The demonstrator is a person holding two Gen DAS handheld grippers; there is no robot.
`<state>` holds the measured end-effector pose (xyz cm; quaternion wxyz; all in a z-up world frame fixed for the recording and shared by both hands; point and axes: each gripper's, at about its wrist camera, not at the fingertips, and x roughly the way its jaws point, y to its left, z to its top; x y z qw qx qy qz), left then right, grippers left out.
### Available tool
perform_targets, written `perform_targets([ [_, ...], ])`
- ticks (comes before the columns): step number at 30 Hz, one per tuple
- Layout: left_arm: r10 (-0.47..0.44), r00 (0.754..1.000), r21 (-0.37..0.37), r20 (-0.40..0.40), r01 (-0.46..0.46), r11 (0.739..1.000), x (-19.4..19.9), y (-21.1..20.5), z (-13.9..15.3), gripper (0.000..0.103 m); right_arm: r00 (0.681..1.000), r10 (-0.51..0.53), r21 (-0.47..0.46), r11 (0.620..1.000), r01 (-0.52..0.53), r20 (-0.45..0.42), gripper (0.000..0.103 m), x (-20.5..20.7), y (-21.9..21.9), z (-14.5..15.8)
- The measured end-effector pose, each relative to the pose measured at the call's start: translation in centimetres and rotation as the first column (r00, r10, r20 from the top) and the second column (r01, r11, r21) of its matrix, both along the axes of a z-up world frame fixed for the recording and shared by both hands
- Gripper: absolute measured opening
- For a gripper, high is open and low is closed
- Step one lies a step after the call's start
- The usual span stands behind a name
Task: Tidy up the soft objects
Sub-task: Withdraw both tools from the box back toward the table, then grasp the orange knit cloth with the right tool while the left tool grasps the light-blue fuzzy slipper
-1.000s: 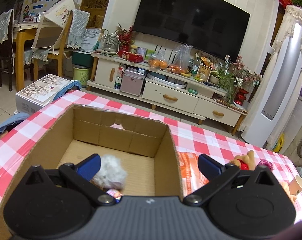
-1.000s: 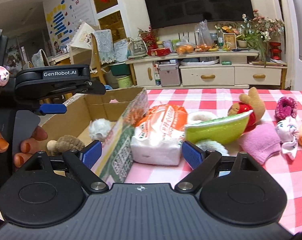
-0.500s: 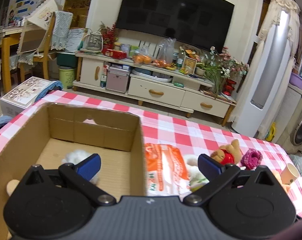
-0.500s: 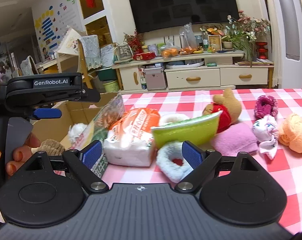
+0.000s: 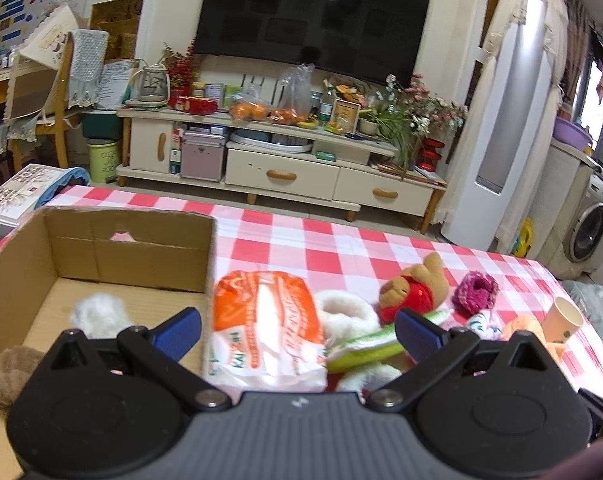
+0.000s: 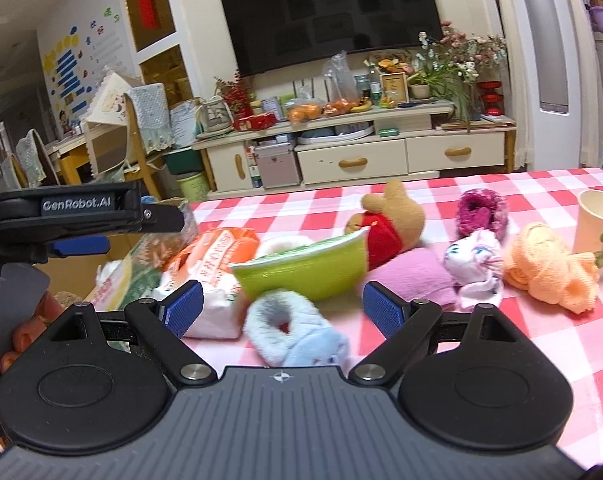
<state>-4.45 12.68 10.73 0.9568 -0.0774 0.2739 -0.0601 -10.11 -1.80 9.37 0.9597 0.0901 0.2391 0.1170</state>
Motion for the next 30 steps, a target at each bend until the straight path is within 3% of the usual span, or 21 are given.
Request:
perform_targets([
  [20, -0.066, 0.998, 0.070, 0.003, 0.065, 0.995, -1.5, -5.6, -1.2, 0.102, 0.984, -0.178, 0.007, 0.984, 0.178, 0.012, 0.103, -0.7, -6.2, -0.8],
  [30, -0.058, 0.996, 0.075, -0.062, 0.062, 0.995, -2.1, -8.1, -3.2, 0.102, 0.955, -0.293, -0.049, 0.954, 0.295, 0.044, 0.103, -0.3, -10.1, -1.5],
])
